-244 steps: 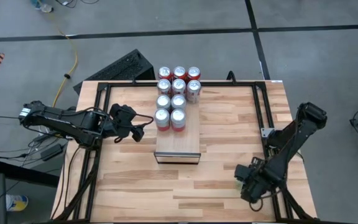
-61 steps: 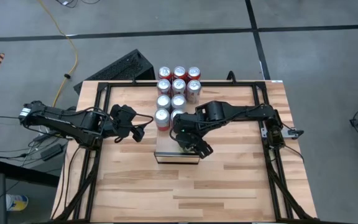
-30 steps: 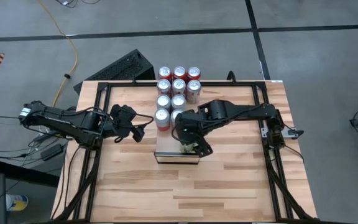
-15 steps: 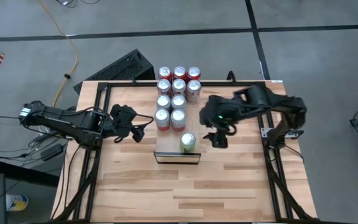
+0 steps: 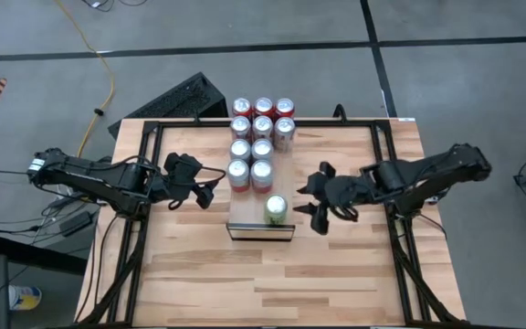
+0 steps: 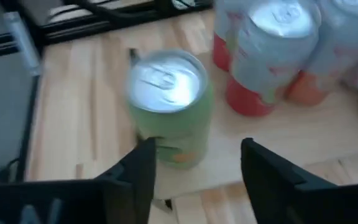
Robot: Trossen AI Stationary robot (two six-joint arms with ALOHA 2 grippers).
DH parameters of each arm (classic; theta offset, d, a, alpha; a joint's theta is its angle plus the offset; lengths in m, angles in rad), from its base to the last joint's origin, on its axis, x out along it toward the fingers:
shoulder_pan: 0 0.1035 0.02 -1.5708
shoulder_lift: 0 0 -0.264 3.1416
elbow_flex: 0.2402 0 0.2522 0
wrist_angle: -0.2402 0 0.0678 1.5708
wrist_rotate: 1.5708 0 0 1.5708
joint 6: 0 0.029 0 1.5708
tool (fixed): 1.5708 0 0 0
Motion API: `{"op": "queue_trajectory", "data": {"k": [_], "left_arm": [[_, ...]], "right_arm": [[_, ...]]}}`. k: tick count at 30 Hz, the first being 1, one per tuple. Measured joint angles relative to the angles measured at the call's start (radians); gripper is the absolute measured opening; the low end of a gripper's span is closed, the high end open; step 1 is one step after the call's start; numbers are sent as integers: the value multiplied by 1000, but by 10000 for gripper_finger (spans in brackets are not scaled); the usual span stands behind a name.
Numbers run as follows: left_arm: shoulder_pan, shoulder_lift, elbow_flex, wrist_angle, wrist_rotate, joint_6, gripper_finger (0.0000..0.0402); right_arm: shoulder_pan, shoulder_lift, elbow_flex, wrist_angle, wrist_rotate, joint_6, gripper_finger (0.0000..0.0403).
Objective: Place canned beverage on shelf
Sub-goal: Put the green soda can on the shelf
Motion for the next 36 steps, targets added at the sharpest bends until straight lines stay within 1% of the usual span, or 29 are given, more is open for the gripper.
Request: {"op": "queue_trajectory", "data": {"k": [3,6,10,12,16,23,26,33,36], "left_arm": [[0,0,0,0,-1,-25,363],[0,0,0,0,-2,-46,363],[0,0,0,-2,-3,-61,363],[0,0,0,-2,-3,-65,363],[0,0,0,-3,-3,-68,363],[0,0,0,-3,-7,-86,363],[0,0,0,-4,-7,-87,363],[0,0,0,-4,-8,-83,363],[0,1,0,-6,-8,-81,363]], "right_arm": [[-9,-8,-96,37,14,48,179],[-11,-6,-137,56,15,50,149],[-10,12,-137,64,14,2,112],[-14,29,-135,96,16,-26,96],[-31,67,-136,136,9,-72,73],[-71,127,-136,239,-105,-149,63],[-92,130,-136,263,-152,-174,63],[-126,150,-133,360,-185,-239,63],[-135,156,-137,349,-221,-233,63]]}}
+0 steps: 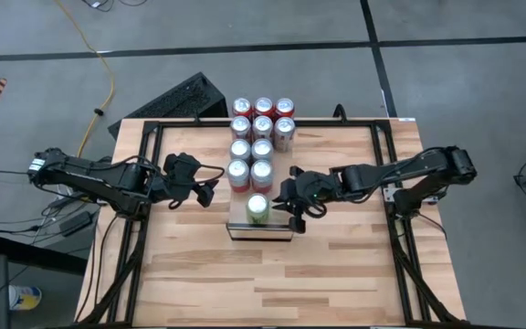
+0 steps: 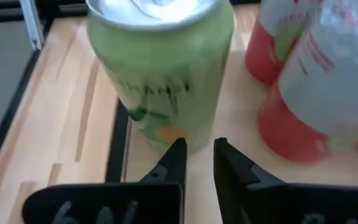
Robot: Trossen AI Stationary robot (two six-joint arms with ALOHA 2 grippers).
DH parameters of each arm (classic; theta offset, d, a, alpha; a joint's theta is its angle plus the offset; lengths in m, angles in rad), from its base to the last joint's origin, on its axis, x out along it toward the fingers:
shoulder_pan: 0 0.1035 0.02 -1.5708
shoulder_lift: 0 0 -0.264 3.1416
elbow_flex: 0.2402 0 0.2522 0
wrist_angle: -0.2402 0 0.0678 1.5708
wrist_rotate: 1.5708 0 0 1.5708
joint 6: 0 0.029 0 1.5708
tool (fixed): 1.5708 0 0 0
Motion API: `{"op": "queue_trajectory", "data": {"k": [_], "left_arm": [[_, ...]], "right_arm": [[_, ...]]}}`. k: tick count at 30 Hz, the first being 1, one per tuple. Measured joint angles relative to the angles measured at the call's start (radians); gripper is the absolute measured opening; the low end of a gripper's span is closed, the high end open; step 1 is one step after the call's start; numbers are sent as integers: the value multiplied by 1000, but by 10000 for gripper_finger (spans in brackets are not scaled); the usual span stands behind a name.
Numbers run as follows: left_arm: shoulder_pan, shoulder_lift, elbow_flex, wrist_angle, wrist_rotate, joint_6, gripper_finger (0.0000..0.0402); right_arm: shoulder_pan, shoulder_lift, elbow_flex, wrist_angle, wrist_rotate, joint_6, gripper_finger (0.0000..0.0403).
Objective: Place canned beverage on shelf
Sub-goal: Put the green soda can on the shelf
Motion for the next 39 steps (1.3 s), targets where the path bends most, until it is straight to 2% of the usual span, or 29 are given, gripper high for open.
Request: {"op": "queue_trajectory", "data": {"k": [15,29,39], "left_arm": [[0,0,0,-3,-1,33,363],[0,0,0,-3,-7,55,363],[0,0,0,-2,-8,66,363]], "right_arm": [[-2,11,2,88,-3,39,63],[-4,131,3,282,-10,37,63],[-9,123,15,299,-7,13,63]]}}
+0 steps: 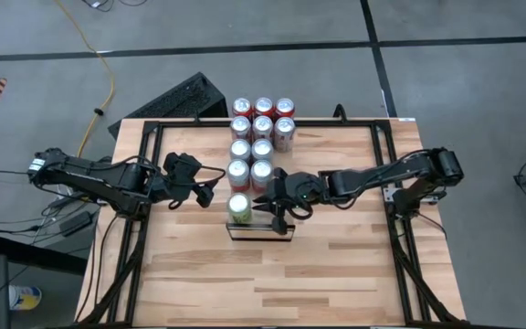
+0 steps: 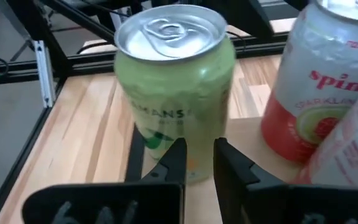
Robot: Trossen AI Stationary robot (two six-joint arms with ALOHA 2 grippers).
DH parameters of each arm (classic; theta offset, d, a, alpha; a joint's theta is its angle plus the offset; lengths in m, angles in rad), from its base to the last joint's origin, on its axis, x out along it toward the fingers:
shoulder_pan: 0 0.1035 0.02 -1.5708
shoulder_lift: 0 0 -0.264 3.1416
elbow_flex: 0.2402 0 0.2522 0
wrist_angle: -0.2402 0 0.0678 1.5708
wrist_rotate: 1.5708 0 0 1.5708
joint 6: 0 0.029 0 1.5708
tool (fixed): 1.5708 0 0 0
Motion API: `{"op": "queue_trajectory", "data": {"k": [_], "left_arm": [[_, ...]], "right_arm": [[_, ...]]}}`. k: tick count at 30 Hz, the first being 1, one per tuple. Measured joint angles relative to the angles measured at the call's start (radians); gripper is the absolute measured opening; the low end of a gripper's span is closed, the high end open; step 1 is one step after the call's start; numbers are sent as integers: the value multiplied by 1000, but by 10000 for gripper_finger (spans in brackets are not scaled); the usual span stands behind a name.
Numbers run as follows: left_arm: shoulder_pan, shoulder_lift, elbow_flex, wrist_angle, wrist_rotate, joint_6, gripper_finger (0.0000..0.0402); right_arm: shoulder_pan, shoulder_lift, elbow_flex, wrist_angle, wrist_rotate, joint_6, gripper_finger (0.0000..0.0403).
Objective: Place canned beverage on shelf
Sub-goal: Put the green soda can on the shelf
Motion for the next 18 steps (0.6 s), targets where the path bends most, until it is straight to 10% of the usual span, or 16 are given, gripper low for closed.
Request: {"op": "queue_trajectory", "data": {"k": [18], "left_arm": [[0,0,0,4,0,0,363]], "right_arm": [[2,-5,0,45,-3,-1,63]]}}
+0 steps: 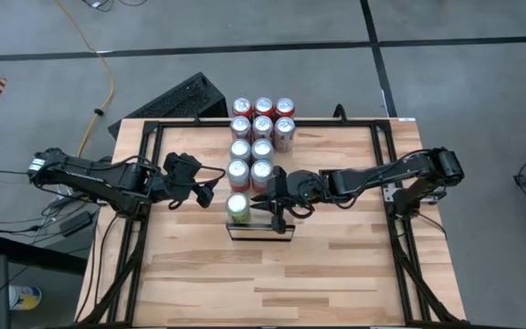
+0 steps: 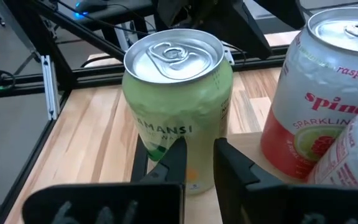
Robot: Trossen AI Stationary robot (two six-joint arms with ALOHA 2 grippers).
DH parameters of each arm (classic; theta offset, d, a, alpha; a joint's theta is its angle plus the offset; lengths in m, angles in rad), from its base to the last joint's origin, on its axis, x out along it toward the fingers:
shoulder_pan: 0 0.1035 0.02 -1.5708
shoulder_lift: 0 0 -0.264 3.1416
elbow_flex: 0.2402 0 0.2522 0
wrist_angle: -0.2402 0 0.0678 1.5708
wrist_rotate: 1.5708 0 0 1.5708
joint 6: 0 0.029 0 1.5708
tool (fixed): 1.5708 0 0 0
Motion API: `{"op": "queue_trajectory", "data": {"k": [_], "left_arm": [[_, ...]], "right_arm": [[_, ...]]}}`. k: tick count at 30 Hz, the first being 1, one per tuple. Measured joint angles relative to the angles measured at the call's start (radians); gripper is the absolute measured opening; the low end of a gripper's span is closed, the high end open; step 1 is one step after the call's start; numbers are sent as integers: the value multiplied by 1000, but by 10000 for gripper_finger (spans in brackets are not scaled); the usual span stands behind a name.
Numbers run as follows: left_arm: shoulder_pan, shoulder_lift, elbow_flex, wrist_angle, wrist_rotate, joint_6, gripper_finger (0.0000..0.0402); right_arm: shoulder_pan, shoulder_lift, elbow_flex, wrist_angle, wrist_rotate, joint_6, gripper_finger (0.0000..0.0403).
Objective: Place canned beverage on shelf
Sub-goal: Put the green soda can on the shelf
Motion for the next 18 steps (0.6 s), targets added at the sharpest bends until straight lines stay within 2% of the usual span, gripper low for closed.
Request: {"op": "queue_trajectory", "data": {"k": [18], "left_arm": [[0,0,0,0,4,2,363]], "right_arm": [[0,0,0,7,-17,0,63]]}}
